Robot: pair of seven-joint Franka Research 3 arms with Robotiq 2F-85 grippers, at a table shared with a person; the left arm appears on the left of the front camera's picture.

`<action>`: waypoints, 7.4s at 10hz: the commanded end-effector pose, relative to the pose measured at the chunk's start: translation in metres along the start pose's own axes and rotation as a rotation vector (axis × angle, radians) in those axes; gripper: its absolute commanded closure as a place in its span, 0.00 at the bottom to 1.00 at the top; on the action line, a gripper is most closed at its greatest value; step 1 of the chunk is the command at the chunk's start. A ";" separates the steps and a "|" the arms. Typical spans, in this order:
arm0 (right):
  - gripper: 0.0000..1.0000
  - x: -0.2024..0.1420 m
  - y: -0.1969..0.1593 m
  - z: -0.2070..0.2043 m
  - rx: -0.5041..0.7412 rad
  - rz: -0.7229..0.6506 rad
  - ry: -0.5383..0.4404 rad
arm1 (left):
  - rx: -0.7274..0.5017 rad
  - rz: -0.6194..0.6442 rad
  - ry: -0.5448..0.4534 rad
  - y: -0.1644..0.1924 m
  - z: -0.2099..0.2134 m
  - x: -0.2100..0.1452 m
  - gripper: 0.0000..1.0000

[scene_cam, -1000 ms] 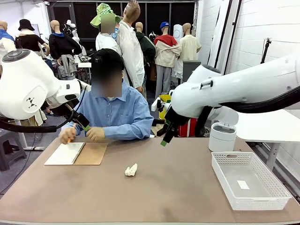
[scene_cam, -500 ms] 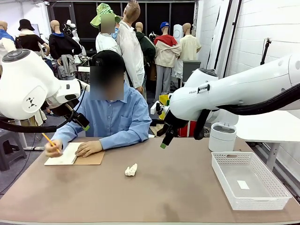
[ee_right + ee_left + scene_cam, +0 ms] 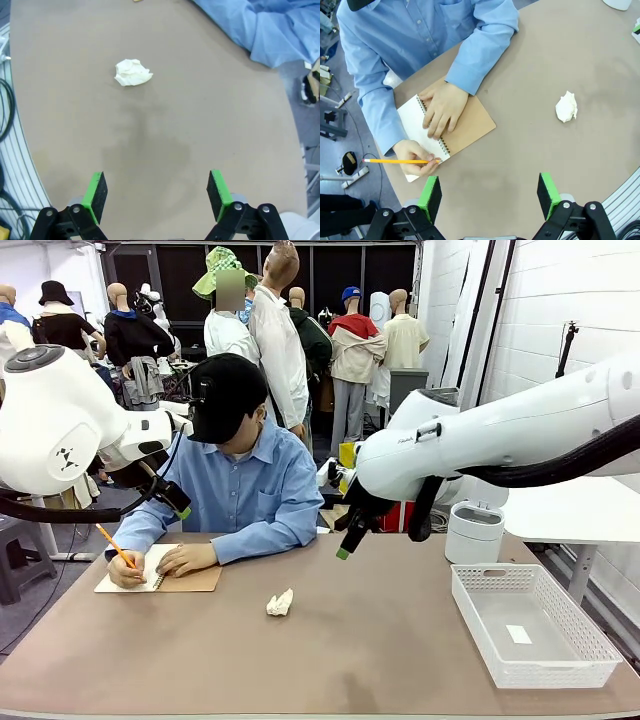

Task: Sort the paper based on its condition.
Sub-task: If a person hands you a paper, place it in the Organizing basket , and if it's crumpled, put it in the Trash can.

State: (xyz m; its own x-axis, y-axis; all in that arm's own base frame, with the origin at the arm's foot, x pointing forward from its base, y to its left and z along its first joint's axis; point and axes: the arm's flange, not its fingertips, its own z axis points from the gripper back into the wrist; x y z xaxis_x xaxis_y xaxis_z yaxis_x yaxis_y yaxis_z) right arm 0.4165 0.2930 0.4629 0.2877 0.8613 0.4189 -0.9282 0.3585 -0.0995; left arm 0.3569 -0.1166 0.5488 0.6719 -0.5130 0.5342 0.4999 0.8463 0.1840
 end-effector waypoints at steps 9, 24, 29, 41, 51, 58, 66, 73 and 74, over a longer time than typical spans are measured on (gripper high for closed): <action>0.00 0.093 0.030 -0.120 -0.043 -0.032 0.130 | -0.003 0.002 -0.001 0.001 0.000 0.000 0.00; 0.00 0.100 0.030 -0.202 0.057 -0.008 0.270 | -0.003 0.002 -0.001 0.001 0.000 0.000 0.00; 0.00 0.103 0.025 -0.215 0.046 -0.020 0.297 | -0.003 0.002 -0.001 0.001 0.000 0.000 0.00; 0.80 0.106 0.022 -0.222 0.059 -0.020 0.335 | -0.003 0.002 -0.001 0.001 0.000 0.000 0.00; 0.80 0.059 -0.053 -0.038 -0.041 -0.046 0.381 | -0.003 0.002 -0.001 0.001 0.000 0.000 0.00; 0.80 0.023 -0.106 0.012 -0.108 -0.124 0.411 | -0.003 0.002 -0.001 0.001 0.000 0.000 0.00; 0.80 -0.026 -0.180 0.041 -0.346 -0.193 0.455 | -0.003 0.002 -0.001 0.001 0.000 0.000 0.00; 0.80 -0.092 -0.250 0.051 -0.433 -0.236 0.531 | -0.003 0.002 -0.001 0.001 0.000 0.000 0.00; 0.80 -0.099 -0.255 0.049 -0.438 -0.251 0.545 | -0.003 0.002 -0.001 0.001 0.000 0.000 0.00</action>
State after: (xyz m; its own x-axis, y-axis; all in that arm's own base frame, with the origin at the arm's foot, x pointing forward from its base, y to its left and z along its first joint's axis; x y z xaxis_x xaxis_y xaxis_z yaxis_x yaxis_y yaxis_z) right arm 0.6065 0.1005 0.4931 0.6464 0.7629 -0.0124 -0.6941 0.5811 -0.4249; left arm 0.3570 -0.1163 0.5488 0.6722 -0.5124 0.5344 0.4995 0.8467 0.1836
